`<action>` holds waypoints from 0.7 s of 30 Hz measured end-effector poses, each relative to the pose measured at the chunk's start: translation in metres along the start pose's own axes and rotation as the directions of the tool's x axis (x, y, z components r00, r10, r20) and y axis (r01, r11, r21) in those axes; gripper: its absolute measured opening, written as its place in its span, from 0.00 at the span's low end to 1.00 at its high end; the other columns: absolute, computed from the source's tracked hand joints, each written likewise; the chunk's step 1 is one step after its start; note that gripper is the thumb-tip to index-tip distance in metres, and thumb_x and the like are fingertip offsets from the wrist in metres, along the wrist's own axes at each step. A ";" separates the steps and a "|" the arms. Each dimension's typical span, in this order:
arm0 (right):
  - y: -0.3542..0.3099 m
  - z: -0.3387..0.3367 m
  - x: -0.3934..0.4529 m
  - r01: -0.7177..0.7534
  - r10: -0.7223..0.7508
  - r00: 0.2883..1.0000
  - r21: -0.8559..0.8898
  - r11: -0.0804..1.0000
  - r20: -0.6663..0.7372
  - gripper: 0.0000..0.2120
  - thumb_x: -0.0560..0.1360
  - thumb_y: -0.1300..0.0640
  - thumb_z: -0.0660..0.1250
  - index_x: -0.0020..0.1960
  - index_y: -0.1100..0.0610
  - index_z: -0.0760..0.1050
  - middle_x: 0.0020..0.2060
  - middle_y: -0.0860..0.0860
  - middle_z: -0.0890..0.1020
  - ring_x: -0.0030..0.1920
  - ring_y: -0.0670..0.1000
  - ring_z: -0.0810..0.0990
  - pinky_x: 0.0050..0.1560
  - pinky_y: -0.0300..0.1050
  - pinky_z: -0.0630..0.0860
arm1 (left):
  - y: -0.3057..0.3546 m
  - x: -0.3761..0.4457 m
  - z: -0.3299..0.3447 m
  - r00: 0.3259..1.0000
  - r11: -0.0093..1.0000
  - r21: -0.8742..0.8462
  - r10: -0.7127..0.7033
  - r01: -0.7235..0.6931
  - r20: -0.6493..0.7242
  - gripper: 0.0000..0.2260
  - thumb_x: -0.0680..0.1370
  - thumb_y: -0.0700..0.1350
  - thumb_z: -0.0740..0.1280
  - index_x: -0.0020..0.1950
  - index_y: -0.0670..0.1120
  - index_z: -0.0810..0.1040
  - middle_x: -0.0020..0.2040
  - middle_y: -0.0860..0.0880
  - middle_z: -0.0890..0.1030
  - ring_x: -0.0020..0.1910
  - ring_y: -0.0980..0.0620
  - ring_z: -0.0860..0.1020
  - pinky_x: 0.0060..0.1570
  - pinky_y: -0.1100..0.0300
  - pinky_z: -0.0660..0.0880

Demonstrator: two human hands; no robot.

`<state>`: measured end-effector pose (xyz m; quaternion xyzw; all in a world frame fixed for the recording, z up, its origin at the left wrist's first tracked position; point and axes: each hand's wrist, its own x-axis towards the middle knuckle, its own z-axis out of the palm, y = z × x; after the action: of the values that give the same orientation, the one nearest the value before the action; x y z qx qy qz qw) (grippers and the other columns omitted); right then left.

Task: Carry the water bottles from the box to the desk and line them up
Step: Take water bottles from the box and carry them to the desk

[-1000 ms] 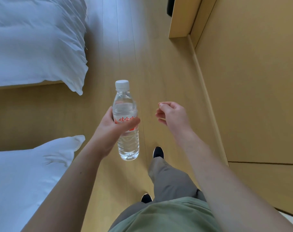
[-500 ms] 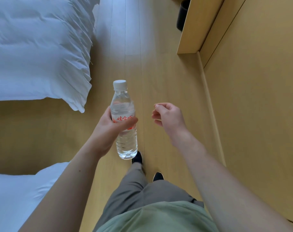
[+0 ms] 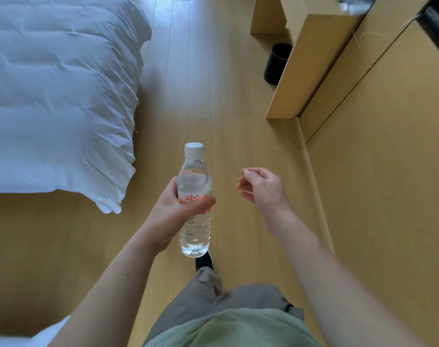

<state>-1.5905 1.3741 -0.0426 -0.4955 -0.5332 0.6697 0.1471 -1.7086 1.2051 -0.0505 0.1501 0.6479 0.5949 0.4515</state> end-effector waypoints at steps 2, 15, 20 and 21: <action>-0.007 0.008 0.015 -0.013 0.013 1.000 0.005 1.000 -0.012 0.06 0.81 0.58 0.64 0.50 0.55 0.80 0.40 0.50 0.83 0.41 0.47 0.83 0.54 0.49 0.81 | 0.008 0.019 -0.011 1.000 1.000 0.016 -0.001 0.001 0.013 0.32 0.64 0.51 0.82 0.64 0.49 0.76 0.48 0.48 0.84 0.47 0.48 0.85 0.48 0.54 0.81; -0.051 0.039 0.133 -0.066 0.064 0.995 -0.020 0.998 -0.080 0.06 0.81 0.59 0.64 0.50 0.55 0.80 0.42 0.50 0.83 0.47 0.50 0.82 0.57 0.50 0.80 | 0.049 0.157 -0.039 1.000 0.998 0.056 -0.023 0.023 -0.001 0.30 0.62 0.54 0.83 0.61 0.53 0.78 0.47 0.51 0.85 0.46 0.51 0.85 0.43 0.62 0.80; -0.076 0.042 0.206 -0.111 0.112 0.991 0.011 0.994 -0.077 0.06 0.81 0.59 0.64 0.49 0.55 0.80 0.41 0.49 0.82 0.46 0.49 0.82 0.58 0.52 0.80 | 0.078 0.237 -0.031 0.998 0.996 0.073 -0.056 0.056 0.010 0.32 0.63 0.53 0.83 0.63 0.50 0.77 0.48 0.50 0.85 0.47 0.48 0.85 0.47 0.55 0.80; -0.085 0.042 0.224 -0.115 0.116 0.990 0.020 0.993 -0.078 0.06 0.81 0.59 0.64 0.49 0.55 0.80 0.40 0.50 0.82 0.45 0.50 0.82 0.58 0.52 0.80 | 0.086 0.254 -0.028 0.998 0.996 0.071 -0.061 0.060 0.009 0.33 0.62 0.53 0.83 0.64 0.49 0.76 0.49 0.49 0.85 0.47 0.48 0.85 0.48 0.54 0.80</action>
<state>-1.7567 1.5455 -0.0856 -0.5505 -0.4921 0.6611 0.1331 -1.8987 1.3940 -0.0788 0.1497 0.6703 0.5567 0.4673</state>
